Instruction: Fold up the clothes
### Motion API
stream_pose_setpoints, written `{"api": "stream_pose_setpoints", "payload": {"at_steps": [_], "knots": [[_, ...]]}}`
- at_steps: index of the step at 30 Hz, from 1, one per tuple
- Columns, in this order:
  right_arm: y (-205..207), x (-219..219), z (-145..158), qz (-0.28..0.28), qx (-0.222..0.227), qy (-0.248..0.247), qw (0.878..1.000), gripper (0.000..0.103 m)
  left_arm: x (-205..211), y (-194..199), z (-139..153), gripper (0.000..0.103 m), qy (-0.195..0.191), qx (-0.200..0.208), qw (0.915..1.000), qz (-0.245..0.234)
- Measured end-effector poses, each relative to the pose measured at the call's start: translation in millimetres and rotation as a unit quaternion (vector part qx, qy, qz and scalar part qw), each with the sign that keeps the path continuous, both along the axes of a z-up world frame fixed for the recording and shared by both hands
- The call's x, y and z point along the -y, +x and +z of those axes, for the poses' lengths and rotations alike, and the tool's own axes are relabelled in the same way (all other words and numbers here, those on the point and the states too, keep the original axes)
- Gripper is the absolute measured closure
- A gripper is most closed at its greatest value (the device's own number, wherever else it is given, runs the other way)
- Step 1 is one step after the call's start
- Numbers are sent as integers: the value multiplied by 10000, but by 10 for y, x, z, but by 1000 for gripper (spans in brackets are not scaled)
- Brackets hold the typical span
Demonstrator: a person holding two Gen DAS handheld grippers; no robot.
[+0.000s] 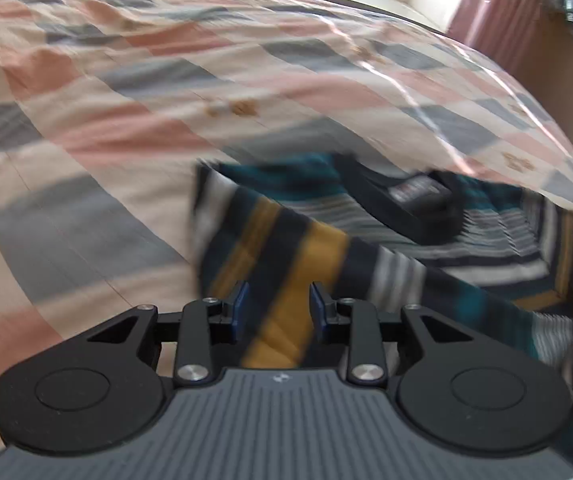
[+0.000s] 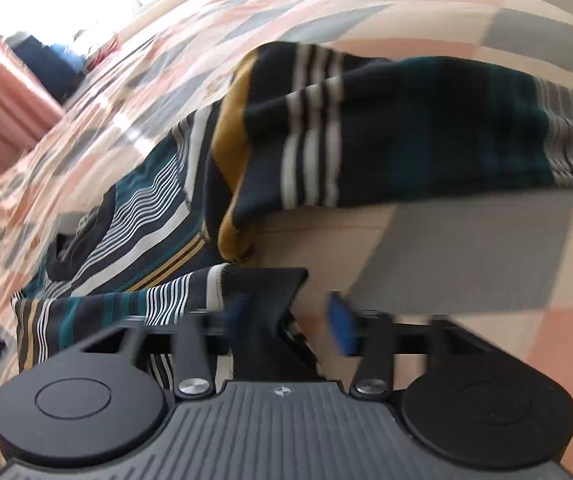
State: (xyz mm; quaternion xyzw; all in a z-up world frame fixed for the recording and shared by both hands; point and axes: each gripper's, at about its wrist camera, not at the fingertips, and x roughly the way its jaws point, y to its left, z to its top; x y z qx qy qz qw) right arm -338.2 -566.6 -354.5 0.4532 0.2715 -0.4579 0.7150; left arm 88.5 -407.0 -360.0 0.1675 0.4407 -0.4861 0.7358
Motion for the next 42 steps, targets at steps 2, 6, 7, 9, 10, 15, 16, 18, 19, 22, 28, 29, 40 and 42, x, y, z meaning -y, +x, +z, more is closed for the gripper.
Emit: {"api": "stream_pose_setpoints", "payload": {"at_steps": [2,6,7,9,10,15,16,18,19,22,28,29,40,42], "knots": [[-22,-39,-47,78,54,74,9999,48,-56,-223,-48,76,-29,-90,9998,-173],[53,-25,4,399,-22,-160,9991,96,-17,-499,-165,76,108,97,9992,-383],[76,-39,54,472,-40,-305,9984,97,3,-535,-162,76,73,118,9991,-404],[122,-115,214,555,-115,-702,9959,97,38,-589,-120,77,-104,29,9990,-439],[132,-149,254,515,-177,-776,9955,98,59,-621,-89,77,-228,-87,9984,-518],[-4,-44,-107,-3,-381,255,9990,82,326,-1177,-152,77,-332,-309,9905,-1295],[-67,-19,-108,-104,-119,342,9993,82,367,-1289,-180,77,-328,-384,9885,-1425],[-158,11,-73,-249,159,404,9988,56,393,-1465,-213,77,-395,-458,9853,-1597],[-194,11,-57,-300,200,375,9986,50,403,-1533,-235,77,-404,-501,9843,-1641],[-252,7,-130,-213,242,503,9982,56,476,-1671,-402,76,-218,-798,9833,-1624],[-242,108,-101,-146,587,403,9974,48,704,-1946,-514,76,-248,-729,9766,-2010],[-250,136,-126,-188,709,413,9964,46,730,-1956,-519,76,-276,-792,9764,-1990],[367,80,1060,1480,1268,-1738,9653,99,447,-1477,-310,77,-1196,-1111,9854,-474],[472,103,1358,1693,1675,-2411,9408,103,337,-1292,-196,77,-1511,-1137,9820,34]]}}
